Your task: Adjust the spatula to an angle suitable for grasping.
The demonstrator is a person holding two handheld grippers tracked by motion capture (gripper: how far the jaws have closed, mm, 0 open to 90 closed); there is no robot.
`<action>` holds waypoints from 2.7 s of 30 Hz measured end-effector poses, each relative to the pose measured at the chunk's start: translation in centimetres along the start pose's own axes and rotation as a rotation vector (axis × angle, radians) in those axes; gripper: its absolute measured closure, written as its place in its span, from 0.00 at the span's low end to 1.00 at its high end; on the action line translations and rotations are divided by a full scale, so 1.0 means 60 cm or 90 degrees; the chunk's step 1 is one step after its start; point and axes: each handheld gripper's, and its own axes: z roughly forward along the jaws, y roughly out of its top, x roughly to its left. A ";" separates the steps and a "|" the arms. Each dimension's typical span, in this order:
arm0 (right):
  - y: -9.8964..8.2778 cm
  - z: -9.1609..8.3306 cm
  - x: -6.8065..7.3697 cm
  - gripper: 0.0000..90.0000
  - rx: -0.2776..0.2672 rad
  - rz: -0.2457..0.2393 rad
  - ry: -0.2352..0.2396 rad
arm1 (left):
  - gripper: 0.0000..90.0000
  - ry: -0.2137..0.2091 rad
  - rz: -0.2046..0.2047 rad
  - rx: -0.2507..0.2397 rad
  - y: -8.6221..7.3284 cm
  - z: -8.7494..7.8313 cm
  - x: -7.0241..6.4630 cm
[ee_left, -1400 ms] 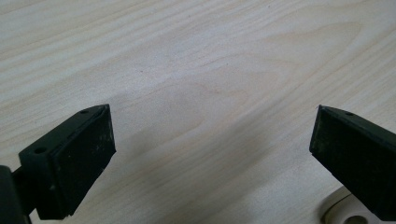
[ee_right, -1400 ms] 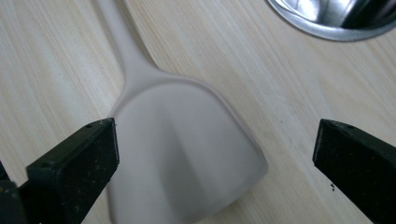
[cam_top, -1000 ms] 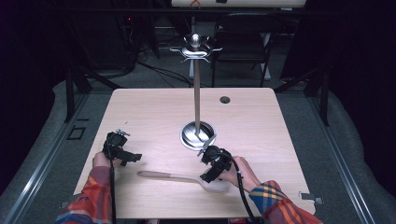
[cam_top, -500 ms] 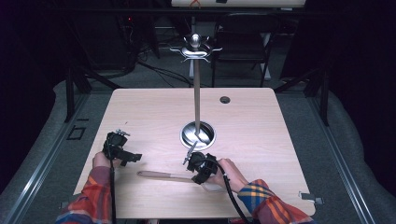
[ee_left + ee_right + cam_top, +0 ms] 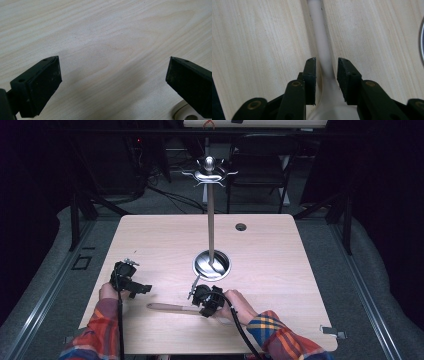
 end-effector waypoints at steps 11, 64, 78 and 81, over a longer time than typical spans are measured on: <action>0.009 0.017 0.002 0.83 0.011 -0.015 -0.005 | 0.00 0.000 0.005 0.004 0.000 0.000 -0.001; -0.091 -0.059 -0.023 0.87 0.007 0.028 -0.065 | 0.00 -0.002 0.001 -0.010 -0.001 -0.009 -0.001; -0.138 -0.079 -0.040 0.87 0.007 0.069 -0.083 | 0.00 -0.006 0.001 -0.006 -0.001 -0.007 0.000; -0.149 -0.083 -0.044 0.87 0.005 0.080 -0.087 | 0.00 -0.005 0.004 -0.007 -0.001 -0.008 -0.001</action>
